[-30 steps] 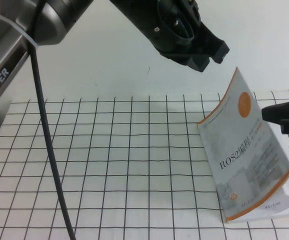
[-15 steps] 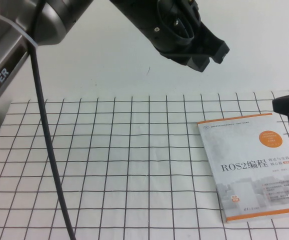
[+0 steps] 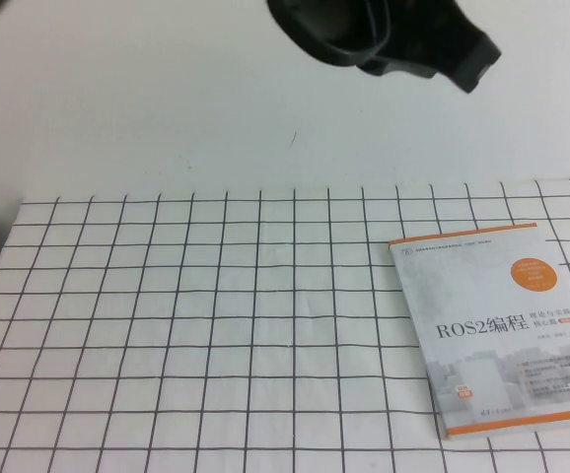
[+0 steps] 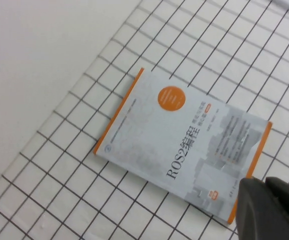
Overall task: Close book
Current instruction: 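Close the open booklet and leave it lying on the table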
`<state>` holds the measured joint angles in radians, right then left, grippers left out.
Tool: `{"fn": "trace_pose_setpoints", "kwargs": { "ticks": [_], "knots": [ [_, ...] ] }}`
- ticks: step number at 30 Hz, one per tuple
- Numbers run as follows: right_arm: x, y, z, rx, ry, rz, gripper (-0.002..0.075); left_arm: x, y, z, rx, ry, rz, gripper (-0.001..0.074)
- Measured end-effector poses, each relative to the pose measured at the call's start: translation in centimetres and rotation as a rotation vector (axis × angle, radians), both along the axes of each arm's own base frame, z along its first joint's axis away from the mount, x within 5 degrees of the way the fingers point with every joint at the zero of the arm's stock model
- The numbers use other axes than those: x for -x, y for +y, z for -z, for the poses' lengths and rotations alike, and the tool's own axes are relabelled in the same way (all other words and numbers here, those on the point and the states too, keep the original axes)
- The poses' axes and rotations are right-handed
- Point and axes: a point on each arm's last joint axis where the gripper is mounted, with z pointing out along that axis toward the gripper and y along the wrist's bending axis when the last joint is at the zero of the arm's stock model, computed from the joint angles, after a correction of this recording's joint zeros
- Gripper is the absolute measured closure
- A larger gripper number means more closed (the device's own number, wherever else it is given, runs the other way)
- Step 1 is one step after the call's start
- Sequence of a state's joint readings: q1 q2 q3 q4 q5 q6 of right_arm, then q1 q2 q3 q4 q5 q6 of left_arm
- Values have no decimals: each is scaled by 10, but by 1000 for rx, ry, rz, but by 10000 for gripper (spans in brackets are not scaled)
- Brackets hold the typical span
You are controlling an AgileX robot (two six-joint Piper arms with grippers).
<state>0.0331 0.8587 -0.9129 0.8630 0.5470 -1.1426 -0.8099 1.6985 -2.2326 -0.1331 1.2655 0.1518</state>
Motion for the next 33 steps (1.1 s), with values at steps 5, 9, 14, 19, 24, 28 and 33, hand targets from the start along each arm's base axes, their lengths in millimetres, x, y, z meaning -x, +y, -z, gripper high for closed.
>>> {"fn": "trace_pose_setpoints", "kwargs": {
  "ticks": [5,9,14,19,24,28,33],
  "knots": [
    [63,-5,-18,42,-85,30,729,52,23,-28,31,-83,23,738],
    [94,-11,-13,89,-38,76,729,79,48,-26,-2,-99,-24,738],
    [117,-15,10,74,27,111,729,108,86,-1,-38,-40,-97,738],
    [121,-15,57,65,135,115,729,128,113,62,-45,58,-148,738],
    [113,-16,98,68,226,128,729,134,132,111,2,-48,-149,738],
    [111,-16,110,73,263,131,729,135,139,132,-26,-103,-140,738],
    [113,-15,115,83,305,115,729,139,143,133,-16,-86,-138,738]
  ]
}}
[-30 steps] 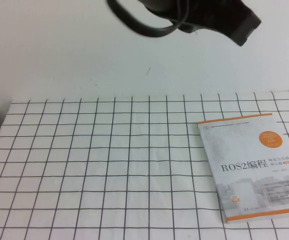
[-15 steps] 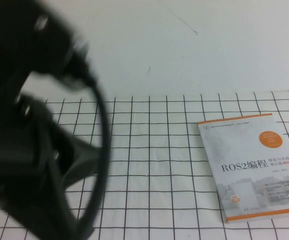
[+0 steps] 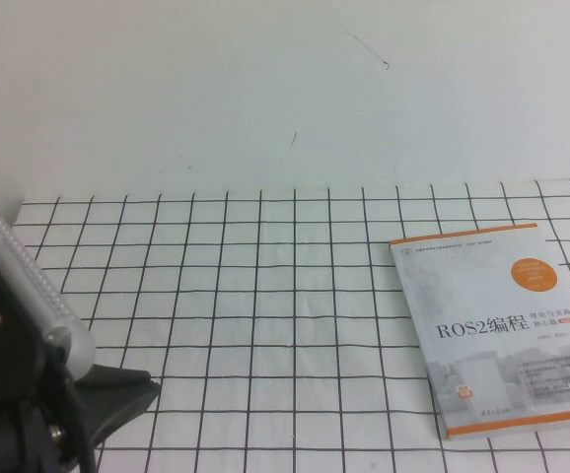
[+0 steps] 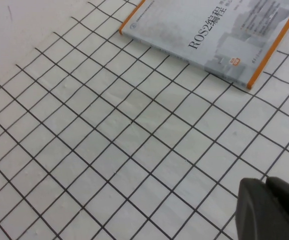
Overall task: Close book
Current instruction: 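Close the open booklet and leave it lying on the table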
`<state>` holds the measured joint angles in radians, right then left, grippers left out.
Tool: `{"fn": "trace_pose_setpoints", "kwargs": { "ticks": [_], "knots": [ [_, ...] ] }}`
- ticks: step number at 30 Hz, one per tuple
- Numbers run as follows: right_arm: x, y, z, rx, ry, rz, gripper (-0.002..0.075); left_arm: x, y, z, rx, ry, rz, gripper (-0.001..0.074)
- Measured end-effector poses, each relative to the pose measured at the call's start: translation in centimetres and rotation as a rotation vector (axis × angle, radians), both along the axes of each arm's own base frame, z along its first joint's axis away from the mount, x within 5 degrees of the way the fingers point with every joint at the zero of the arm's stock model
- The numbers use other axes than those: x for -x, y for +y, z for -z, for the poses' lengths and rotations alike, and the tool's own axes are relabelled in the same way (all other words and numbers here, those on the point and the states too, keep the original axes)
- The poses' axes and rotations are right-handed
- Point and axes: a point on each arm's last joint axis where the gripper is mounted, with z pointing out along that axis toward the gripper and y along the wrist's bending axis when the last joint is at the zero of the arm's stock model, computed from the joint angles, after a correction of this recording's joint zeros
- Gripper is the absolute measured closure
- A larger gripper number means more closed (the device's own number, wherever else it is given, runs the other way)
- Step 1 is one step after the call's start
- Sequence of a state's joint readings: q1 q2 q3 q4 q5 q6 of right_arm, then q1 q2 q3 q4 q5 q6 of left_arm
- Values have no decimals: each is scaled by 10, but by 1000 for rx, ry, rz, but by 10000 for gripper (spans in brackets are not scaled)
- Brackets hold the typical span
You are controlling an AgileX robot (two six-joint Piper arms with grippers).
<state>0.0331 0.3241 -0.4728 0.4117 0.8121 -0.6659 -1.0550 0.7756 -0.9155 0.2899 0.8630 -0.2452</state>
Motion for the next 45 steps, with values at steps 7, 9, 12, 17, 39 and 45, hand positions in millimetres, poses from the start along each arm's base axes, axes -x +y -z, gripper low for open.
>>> {"fn": "trace_pose_setpoints", "kwargs": {
  "ticks": [7,9,12,17,39,45],
  "knots": [
    [3,1,4,7,53,-23,729,2,2,3,-21,32,-5,738],
    [4,1,4,8,57,-25,729,2,2,3,-21,35,-5,738],
    [4,1,4,8,60,-27,729,2,2,3,-25,35,-7,738],
    [4,1,4,8,61,-27,729,-6,13,1,62,-56,-72,738],
    [4,2,4,6,61,-27,729,29,108,180,186,-369,-712,738],
    [4,2,4,4,61,-28,729,31,111,194,229,-337,-783,738]
  ]
}}
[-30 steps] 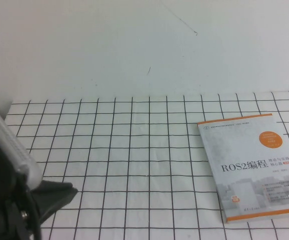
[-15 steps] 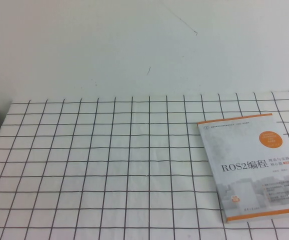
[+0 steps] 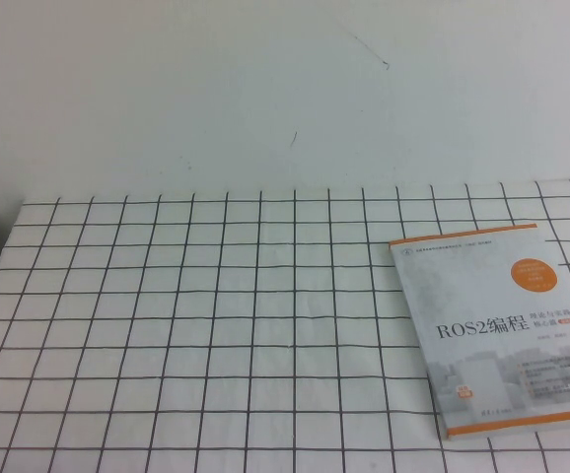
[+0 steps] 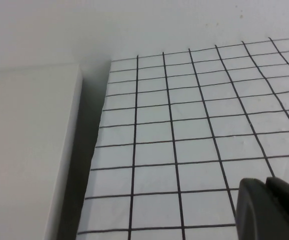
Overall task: Close book
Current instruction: 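Close the open booklet and leave it lying on the table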
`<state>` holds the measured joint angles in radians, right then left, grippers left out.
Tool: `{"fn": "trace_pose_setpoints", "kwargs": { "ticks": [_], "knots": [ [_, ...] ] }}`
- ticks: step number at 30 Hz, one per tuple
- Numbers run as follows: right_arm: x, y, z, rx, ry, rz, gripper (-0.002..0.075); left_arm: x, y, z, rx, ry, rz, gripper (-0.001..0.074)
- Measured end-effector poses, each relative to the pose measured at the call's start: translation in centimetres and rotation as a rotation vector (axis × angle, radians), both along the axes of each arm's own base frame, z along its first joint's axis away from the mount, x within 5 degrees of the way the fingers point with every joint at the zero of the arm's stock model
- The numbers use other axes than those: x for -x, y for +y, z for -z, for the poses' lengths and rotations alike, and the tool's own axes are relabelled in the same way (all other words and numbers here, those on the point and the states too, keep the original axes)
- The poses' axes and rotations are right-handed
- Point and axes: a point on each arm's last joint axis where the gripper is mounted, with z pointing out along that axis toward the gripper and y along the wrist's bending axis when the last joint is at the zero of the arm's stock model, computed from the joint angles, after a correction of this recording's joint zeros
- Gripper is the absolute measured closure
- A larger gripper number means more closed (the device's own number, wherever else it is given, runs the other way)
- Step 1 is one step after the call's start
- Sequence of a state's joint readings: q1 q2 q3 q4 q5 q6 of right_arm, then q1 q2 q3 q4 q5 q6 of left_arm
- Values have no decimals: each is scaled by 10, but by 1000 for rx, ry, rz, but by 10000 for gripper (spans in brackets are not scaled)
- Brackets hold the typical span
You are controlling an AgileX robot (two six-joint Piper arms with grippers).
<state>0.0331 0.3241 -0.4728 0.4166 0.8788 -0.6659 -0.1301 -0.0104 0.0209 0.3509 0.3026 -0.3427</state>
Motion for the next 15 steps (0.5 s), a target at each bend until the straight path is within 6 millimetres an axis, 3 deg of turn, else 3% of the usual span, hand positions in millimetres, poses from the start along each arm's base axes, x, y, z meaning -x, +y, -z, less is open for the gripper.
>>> {"fn": "trace_pose_setpoints", "kwargs": {
  "ticks": [4,15],
  "knots": [
    [0,0,0,0,0,0,729,1,2,2,120,32,-53,738],
    [0,0,0,0,0,0,729,3,11,2,155,23,-240,738]
  ]
}}
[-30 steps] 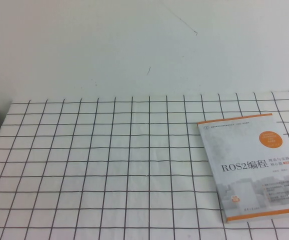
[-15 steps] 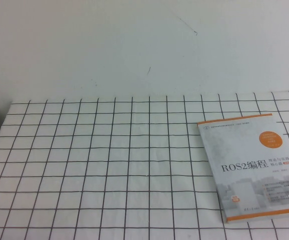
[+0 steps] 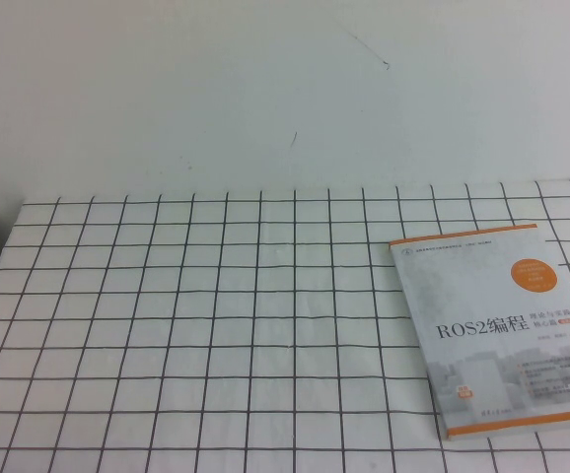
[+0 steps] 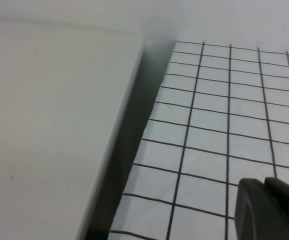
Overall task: Close book
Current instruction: 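Close the open booklet and leave it lying on the table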
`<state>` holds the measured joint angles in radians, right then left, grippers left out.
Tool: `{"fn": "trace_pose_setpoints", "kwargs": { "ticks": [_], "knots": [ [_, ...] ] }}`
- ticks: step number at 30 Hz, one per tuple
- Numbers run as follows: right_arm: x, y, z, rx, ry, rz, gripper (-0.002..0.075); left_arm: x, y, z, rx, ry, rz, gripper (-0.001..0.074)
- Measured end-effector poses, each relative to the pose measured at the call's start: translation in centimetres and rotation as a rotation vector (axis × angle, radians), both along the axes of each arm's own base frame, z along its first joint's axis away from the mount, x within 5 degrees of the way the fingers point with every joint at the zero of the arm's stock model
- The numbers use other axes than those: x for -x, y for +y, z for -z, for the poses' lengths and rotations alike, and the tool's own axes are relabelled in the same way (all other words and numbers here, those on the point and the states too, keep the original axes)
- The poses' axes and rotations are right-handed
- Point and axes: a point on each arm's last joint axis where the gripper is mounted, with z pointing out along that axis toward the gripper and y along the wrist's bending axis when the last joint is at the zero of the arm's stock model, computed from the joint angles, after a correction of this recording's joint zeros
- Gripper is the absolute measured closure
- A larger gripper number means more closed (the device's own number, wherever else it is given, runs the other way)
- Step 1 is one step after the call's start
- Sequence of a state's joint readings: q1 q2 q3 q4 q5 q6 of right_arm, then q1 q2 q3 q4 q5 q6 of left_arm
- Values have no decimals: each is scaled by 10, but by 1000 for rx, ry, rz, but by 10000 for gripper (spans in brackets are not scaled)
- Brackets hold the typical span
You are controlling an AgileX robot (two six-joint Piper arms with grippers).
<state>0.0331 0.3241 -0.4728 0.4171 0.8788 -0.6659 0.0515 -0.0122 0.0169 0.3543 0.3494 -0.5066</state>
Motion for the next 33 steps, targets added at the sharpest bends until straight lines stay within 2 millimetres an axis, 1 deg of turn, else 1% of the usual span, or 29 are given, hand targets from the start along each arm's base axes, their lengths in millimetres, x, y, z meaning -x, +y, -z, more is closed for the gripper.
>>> {"fn": "trace_pose_setpoints", "kwargs": {
  "ticks": [5,20,26,29,33],
  "knots": [
    [0,0,0,0,0,0,729,1,2,0,-2,2,-42,738],
    [0,0,0,0,0,0,729,1,4,0,-6,5,-72,738],
    [1,0,8,7,16,1,729,1,4,0,-6,5,-74,738],
    [6,-6,10,77,-24,20,729,1,4,0,-6,5,-74,738],
    [14,-11,14,118,-162,66,729,1,4,0,-7,4,-74,738]
  ]
}}
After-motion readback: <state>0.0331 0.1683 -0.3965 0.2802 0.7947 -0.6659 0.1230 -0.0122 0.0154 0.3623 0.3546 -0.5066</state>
